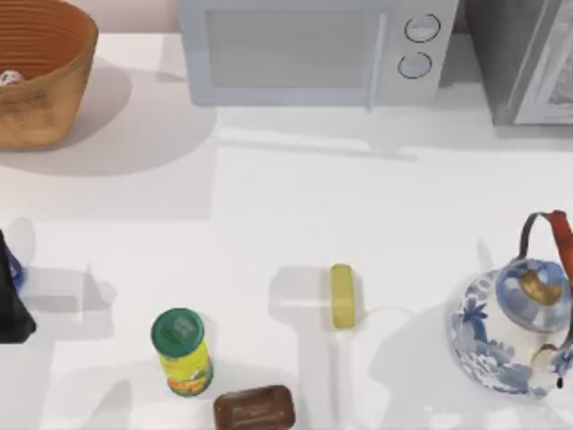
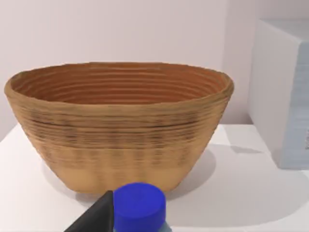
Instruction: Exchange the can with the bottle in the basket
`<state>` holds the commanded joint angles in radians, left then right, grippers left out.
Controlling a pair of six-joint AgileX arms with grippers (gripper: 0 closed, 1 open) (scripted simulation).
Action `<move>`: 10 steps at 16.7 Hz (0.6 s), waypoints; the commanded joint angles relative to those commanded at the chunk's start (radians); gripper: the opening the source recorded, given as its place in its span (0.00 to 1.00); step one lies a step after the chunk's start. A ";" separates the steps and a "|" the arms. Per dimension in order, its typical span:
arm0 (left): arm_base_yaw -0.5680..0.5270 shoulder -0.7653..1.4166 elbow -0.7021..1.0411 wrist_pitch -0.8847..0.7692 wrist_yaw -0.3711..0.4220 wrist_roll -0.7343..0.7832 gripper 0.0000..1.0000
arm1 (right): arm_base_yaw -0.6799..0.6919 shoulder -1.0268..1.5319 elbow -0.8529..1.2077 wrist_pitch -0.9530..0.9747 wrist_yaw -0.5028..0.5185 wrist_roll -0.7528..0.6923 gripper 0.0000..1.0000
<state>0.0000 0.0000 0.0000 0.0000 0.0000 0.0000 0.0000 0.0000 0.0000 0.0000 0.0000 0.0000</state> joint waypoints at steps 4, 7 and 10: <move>-0.001 0.024 0.027 -0.011 0.004 -0.001 1.00 | 0.000 0.000 0.000 0.000 0.000 0.000 1.00; 0.000 0.125 0.137 -0.057 0.016 0.000 1.00 | 0.000 0.000 0.000 0.000 0.000 0.000 1.00; 0.005 0.300 0.313 -0.138 0.030 0.005 1.00 | 0.000 0.000 0.000 0.000 0.000 0.000 1.00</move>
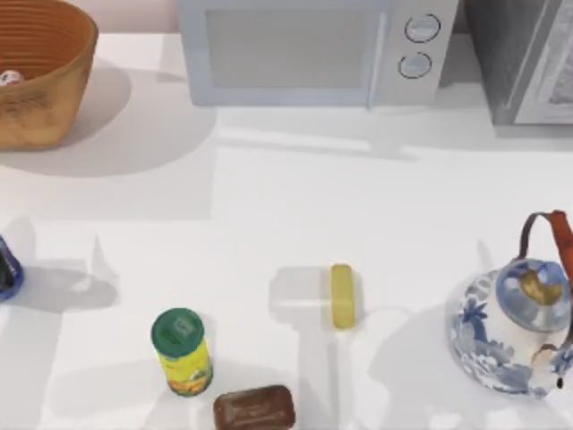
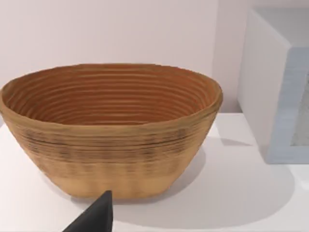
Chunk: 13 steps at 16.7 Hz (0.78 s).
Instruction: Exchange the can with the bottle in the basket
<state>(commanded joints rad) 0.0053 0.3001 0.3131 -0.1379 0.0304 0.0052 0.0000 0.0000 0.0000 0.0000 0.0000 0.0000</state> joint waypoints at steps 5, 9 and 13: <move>0.022 0.417 0.403 -0.196 0.022 0.022 1.00 | 0.000 0.000 0.000 0.000 0.000 0.000 1.00; 0.050 0.819 0.784 -0.382 0.036 0.044 1.00 | 0.000 0.000 0.000 0.000 0.000 0.000 1.00; 0.082 1.238 1.178 -0.574 0.048 0.069 1.00 | 0.000 0.000 0.000 0.000 0.000 0.000 1.00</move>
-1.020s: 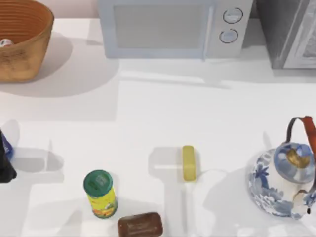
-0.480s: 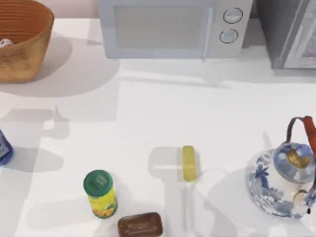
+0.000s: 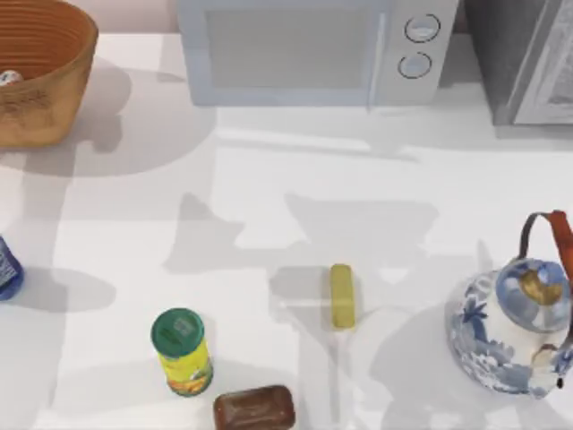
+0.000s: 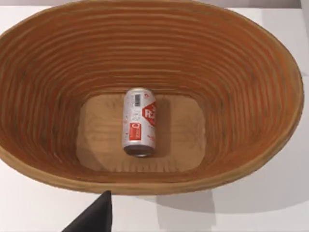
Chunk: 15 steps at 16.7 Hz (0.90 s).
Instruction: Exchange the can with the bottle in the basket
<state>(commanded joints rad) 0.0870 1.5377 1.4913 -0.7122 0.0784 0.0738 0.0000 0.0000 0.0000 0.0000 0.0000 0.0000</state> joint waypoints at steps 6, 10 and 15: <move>0.039 0.568 0.538 -0.260 0.014 0.046 1.00 | 0.000 0.000 0.000 0.000 0.000 0.000 1.00; 0.054 0.848 0.799 -0.386 0.023 0.073 1.00 | 0.000 0.000 0.000 0.000 0.000 0.000 1.00; 0.062 1.008 0.944 -0.457 0.030 0.088 1.00 | 0.000 0.000 0.000 0.000 0.000 0.000 1.00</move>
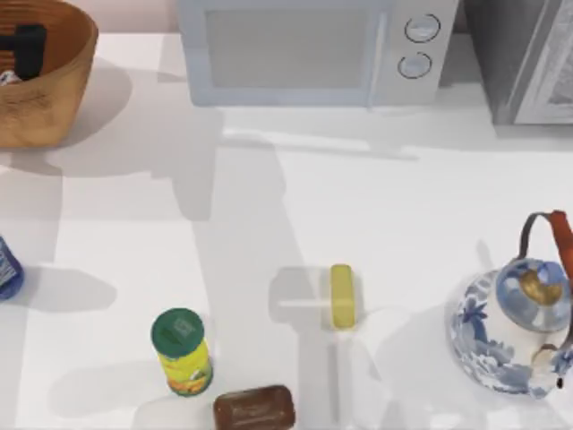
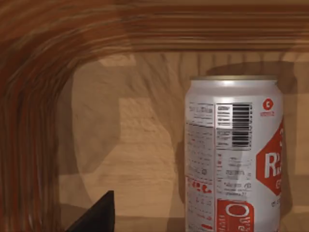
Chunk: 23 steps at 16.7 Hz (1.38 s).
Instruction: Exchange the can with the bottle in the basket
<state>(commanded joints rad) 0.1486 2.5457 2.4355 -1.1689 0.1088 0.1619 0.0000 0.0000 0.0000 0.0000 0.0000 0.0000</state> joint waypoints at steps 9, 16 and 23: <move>-0.007 0.050 -0.007 0.057 -0.001 -0.006 1.00 | 0.000 0.000 0.000 0.000 0.000 0.000 1.00; -0.011 0.111 -0.016 0.128 -0.001 -0.010 1.00 | 0.000 0.000 0.000 0.000 0.000 0.000 1.00; -0.011 0.111 -0.016 0.128 -0.001 -0.010 0.47 | 0.000 0.000 0.000 0.000 0.000 0.000 1.00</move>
<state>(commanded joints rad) 0.1374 2.6570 2.4195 -1.0409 0.1074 0.1517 0.0000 0.0000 0.0000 0.0000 0.0000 0.0000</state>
